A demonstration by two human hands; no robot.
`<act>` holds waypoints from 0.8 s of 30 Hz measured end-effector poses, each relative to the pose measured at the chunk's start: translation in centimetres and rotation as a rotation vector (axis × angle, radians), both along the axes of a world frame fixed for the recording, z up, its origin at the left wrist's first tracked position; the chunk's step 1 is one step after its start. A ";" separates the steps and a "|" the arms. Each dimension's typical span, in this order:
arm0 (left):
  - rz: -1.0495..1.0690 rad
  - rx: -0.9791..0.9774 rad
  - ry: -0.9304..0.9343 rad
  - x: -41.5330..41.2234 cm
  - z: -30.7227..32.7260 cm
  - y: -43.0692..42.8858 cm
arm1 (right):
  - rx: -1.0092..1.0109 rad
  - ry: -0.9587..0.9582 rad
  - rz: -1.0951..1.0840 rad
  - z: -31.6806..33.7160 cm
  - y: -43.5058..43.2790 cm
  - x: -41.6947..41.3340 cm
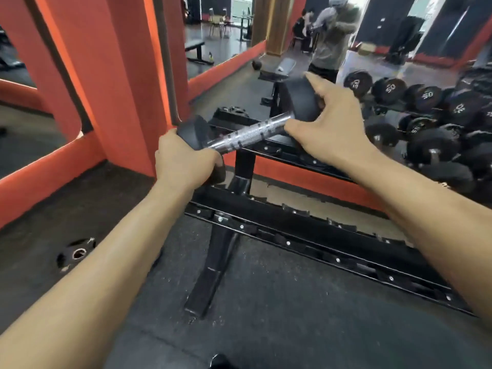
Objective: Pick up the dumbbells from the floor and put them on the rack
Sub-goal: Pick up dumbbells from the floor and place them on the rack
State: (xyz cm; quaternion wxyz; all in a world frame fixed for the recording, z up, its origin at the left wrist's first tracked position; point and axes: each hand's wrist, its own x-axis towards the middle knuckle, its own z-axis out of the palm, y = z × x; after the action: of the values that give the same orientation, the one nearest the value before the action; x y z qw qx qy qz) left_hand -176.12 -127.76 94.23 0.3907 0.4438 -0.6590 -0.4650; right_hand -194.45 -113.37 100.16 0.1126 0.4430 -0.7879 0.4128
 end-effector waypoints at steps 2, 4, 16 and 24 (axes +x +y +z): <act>0.034 0.071 -0.040 -2.1 -2.8 -2.4 | 0.061 -0.036 0.049 -2.5 -3.8 -3.1; 0.073 0.129 -0.089 -3.6 -5.5 -4.6 | 0.127 -0.081 0.113 -5.4 -7.4 -5.6; 0.348 0.392 -0.351 -13.5 -20.5 -16.6 | 0.357 -0.283 0.403 -23.6 -26.9 -17.5; 0.537 0.600 -0.376 -20.3 -32.1 -22.3 | 0.540 -0.446 0.489 -35.6 -36.0 -24.0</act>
State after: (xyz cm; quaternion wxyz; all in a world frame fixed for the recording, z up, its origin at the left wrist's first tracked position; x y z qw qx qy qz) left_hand -196.43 -150.07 62.12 0.2248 0.7697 -0.4161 -0.4288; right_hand -218.48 -149.37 64.55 -0.2819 0.5303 -0.7444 0.2919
